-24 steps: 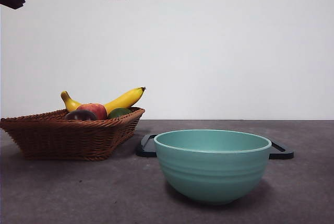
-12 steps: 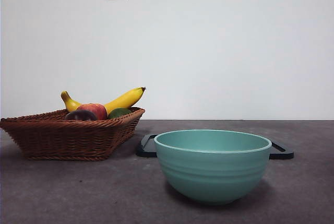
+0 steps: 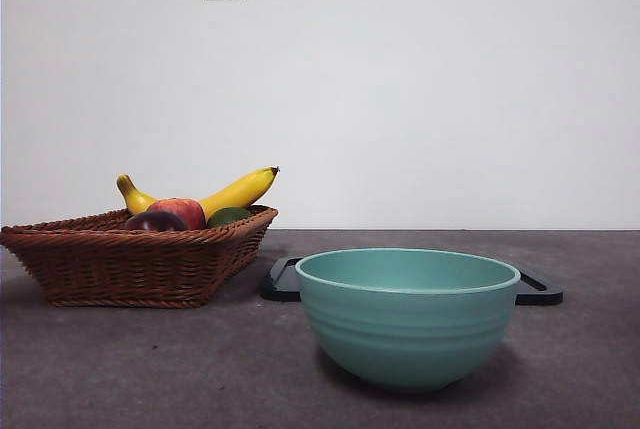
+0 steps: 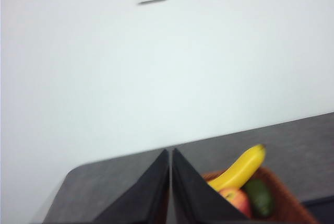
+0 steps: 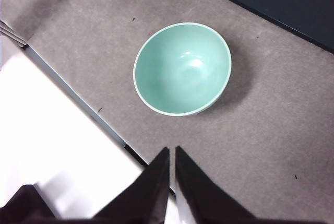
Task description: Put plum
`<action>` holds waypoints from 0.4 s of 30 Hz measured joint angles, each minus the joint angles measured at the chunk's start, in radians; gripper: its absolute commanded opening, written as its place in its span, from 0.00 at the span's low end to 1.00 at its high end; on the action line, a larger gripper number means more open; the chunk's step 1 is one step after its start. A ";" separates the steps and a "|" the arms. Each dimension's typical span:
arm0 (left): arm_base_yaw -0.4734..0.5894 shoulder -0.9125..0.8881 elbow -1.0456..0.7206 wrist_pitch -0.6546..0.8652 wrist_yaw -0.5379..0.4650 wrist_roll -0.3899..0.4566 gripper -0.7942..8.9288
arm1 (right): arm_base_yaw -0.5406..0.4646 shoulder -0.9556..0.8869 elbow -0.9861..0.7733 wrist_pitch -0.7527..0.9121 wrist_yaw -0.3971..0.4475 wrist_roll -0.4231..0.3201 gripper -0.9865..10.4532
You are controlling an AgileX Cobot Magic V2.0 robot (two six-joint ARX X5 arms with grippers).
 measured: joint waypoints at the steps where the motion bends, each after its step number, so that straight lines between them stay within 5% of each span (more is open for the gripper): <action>1: 0.005 -0.026 -0.039 0.009 -0.014 0.001 0.09 | 0.000 0.000 0.000 0.000 0.000 0.000 0.09; 12: 0.034 -0.229 -0.357 0.009 -0.019 0.006 0.09 | 0.000 0.000 0.000 0.000 0.000 0.000 0.09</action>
